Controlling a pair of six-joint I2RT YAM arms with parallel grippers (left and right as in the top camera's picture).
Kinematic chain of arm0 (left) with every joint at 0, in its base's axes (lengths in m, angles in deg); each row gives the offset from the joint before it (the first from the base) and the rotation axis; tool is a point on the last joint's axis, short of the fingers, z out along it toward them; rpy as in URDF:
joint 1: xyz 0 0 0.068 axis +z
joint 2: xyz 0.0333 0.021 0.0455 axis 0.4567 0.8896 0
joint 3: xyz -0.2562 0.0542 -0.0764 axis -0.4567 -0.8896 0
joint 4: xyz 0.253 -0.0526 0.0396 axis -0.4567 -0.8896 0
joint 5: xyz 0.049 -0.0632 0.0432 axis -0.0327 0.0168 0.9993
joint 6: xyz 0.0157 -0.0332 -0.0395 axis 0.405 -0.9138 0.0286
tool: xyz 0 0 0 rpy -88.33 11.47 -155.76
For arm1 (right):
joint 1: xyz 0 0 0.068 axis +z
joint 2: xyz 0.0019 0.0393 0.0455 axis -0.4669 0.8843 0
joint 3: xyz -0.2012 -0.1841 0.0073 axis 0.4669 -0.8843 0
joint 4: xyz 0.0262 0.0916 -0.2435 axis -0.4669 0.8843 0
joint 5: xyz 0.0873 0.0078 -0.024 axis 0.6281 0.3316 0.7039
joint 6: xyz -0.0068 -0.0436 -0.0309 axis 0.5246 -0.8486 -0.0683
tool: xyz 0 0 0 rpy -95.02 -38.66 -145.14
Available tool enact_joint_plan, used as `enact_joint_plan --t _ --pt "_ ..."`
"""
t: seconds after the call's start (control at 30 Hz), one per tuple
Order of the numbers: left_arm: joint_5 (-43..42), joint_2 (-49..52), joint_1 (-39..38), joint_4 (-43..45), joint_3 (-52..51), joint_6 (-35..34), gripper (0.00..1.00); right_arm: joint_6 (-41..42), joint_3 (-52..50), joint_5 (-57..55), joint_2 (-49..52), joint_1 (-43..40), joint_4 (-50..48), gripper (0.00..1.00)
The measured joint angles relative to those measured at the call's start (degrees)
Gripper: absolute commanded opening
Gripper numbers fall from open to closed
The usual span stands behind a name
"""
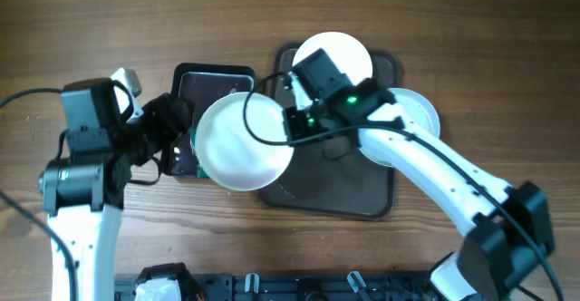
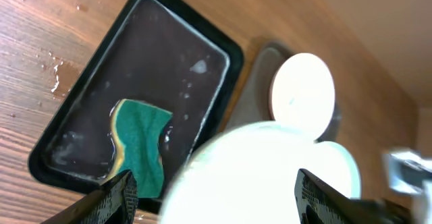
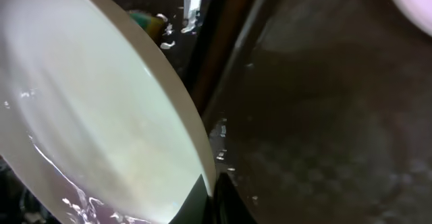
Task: Clean dirty plates on tray and stack at the side
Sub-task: 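Grasp the front white plate rim with the right gripper and lift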
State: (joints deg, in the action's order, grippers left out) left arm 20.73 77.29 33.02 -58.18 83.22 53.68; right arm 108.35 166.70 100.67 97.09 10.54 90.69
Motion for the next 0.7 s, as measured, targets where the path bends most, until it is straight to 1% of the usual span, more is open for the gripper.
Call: enact_joint_plan --t 0.07,0.13,0.17,0.2,0.27,0.37,0.53,0.7 --pt "-0.22 -1.22 0.00 -0.20 0.00 0.00 0.76 0.72 1.75 0.37 1.51 0.44 1.27 0.04" --pt "-0.33 -2.08 0.00 -0.33 0.00 0.00 0.80 0.98 7.63 0.90 6.27 1.07 3.89 0.04" --pt "-0.39 -2.32 0.00 -0.46 0.00 0.00 0.92 1.01 10.27 0.87 7.98 1.09 5.62 0.04" --pt "-0.42 -2.60 0.00 -0.55 0.00 0.04 1.00 1.01 13.40 0.57 10.05 1.09 6.64 0.04" --pt "-0.46 -2.78 0.00 -0.81 0.00 0.26 1.00 0.98 19.71 -1.38 14.32 1.09 8.50 0.04" --pt "-0.63 -2.78 0.00 -1.49 0.00 0.02 1.00 0.96 24.00 -6.34 17.92 1.11 7.78 0.04" --pt "-0.63 -2.78 0.00 -2.34 0.00 0.02 1.00 0.68 24.41 -19.26 18.78 2.25 3.91 0.04" --pt "-0.63 -2.78 0.00 -2.45 0.00 0.02 1.00 -1.51 24.55 -32.00 18.78 6.80 1.46 0.04"
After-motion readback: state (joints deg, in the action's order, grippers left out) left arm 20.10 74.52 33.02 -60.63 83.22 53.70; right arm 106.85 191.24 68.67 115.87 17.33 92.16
